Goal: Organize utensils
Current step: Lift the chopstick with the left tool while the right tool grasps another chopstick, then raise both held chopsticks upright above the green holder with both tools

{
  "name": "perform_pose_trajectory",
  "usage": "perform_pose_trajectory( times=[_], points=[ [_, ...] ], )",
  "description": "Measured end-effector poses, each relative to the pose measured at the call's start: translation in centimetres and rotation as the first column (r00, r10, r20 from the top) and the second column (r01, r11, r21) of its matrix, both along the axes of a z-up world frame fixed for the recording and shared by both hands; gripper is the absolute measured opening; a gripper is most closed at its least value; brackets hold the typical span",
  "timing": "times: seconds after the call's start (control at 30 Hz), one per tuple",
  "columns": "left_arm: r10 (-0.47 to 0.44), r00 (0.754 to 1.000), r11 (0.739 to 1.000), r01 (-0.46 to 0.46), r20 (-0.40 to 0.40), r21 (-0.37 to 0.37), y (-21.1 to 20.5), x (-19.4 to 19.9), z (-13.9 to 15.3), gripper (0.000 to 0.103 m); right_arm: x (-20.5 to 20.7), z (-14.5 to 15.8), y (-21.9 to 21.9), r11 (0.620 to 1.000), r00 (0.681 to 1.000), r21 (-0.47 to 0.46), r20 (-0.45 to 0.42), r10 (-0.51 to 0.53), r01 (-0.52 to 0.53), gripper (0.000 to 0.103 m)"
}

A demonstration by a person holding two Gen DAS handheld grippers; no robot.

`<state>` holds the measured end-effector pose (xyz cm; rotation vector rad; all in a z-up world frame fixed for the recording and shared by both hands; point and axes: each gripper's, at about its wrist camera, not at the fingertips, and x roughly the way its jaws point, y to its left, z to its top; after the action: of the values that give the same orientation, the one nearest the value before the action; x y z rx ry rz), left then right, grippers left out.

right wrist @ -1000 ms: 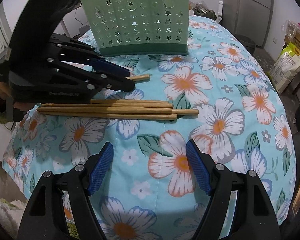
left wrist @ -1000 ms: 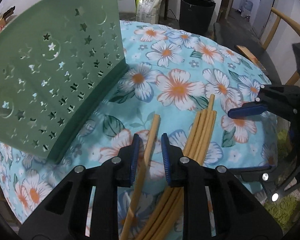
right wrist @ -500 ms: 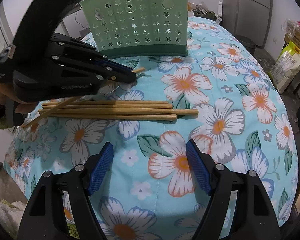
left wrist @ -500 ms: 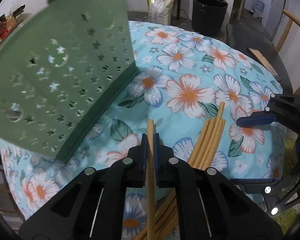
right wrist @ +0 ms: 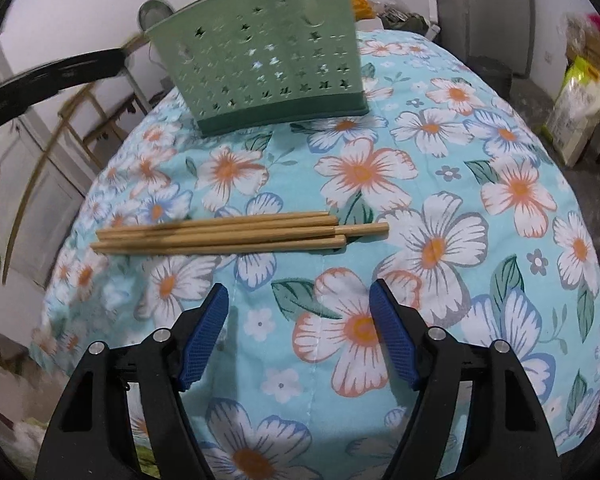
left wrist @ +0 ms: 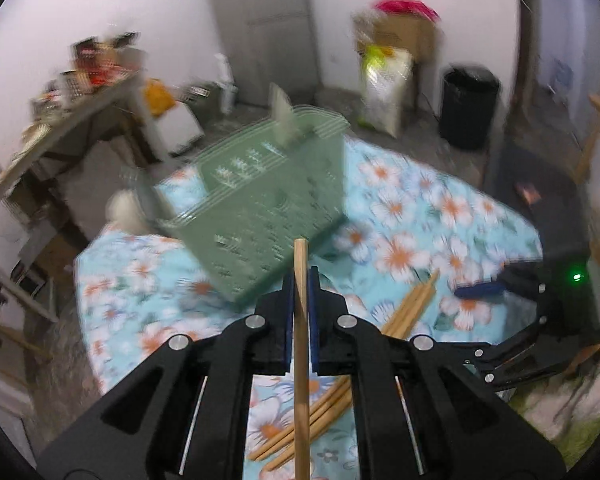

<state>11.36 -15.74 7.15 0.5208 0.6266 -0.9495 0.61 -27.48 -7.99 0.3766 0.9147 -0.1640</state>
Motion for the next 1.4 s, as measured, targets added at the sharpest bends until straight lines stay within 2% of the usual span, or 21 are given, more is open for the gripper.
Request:
perform_pose_trajectory(
  times=[0.07, 0.17, 0.27, 0.33, 0.53, 0.6, 0.8, 0.87, 0.93, 1.03, 1.2, 1.27, 1.4],
  points=[
    [0.057, 0.998, 0.996, -0.056, 0.010, -0.062, 1.5, 0.2, 1.6, 0.005, -0.2, 0.2, -1.1, 0.998, 1.000, 0.062, 0.012, -0.024, 0.023, 0.064],
    [0.141, 0.990, 0.976, -0.137, 0.011, -0.168, 4.0, 0.3, 4.2, 0.005, -0.3, 0.2, -2.8, 0.984, 0.998, 0.172, 0.024, -0.062, 0.057, 0.057],
    [0.208, 0.978, 0.936, -0.204, -0.019, -0.287, 7.1, 0.2, 6.6, 0.005, -0.2, -0.1, -4.2, 0.957, 0.995, 0.275, 0.027, -0.099, 0.088, 0.052],
    [0.224, 0.973, 0.914, -0.227, -0.051, -0.337, 8.3, 0.1, 7.2, 0.005, -0.1, -0.4, -5.1, 0.929, 0.992, 0.355, 0.031, -0.125, 0.106, 0.050],
    [0.252, 0.948, 0.824, -0.314, -0.192, -0.471, 11.1, 0.5, 7.0, 0.005, 0.5, -1.6, -6.2, 0.873, 0.979, 0.454, 0.007, -0.203, 0.178, 0.041],
    [0.253, 0.938, 0.802, -0.340, -0.236, -0.491, 11.6, 0.8, 6.5, 0.005, 0.6, -1.7, -6.5, 0.859, 0.974, 0.473, 0.005, -0.227, 0.198, 0.038],
    [0.254, 0.923, 0.775, -0.372, -0.288, -0.510, 12.4, 1.1, 5.2, 0.005, 0.9, -2.2, -7.3, 0.825, 0.961, 0.513, 0.003, -0.277, 0.237, 0.034],
    [0.253, 0.921, 0.772, -0.376, -0.295, -0.512, 12.6, 1.1, 5.0, 0.005, 0.8, -2.3, -7.9, 0.800, 0.954, 0.545, -0.001, -0.299, 0.251, 0.034],
    [0.249, 0.920, 0.769, -0.378, -0.303, -0.516, 12.7, 1.2, 4.8, 0.005, 0.8, -2.6, -8.4, 0.759, 0.945, 0.592, -0.015, -0.327, 0.272, 0.034],
    [0.241, 0.919, 0.764, -0.378, -0.313, -0.522, 12.8, 1.5, 4.4, 0.005, 0.7, -2.8, -9.4, 0.725, 0.934, 0.624, -0.027, -0.355, 0.293, 0.033],
    [0.234, 0.915, 0.759, -0.384, -0.330, -0.526, 12.9, 2.0, 3.7, 0.005, 1.3, -3.0, -9.8, 0.726, 0.920, 0.602, -0.037, -0.389, 0.331, 0.017],
    [0.233, 0.913, 0.757, -0.387, -0.336, -0.527, 13.0, 2.1, 3.5, 0.005, 1.6, -3.0, -9.8, 0.722, 0.916, 0.604, -0.032, -0.400, 0.336, 0.017],
    [0.230, 0.911, 0.756, -0.389, -0.342, -0.527, 13.0, 2.2, 3.3, 0.005, 2.0, -1.6, -9.5, 0.757, 0.919, 0.575, 0.018, -0.393, 0.312, 0.016]
  ],
)
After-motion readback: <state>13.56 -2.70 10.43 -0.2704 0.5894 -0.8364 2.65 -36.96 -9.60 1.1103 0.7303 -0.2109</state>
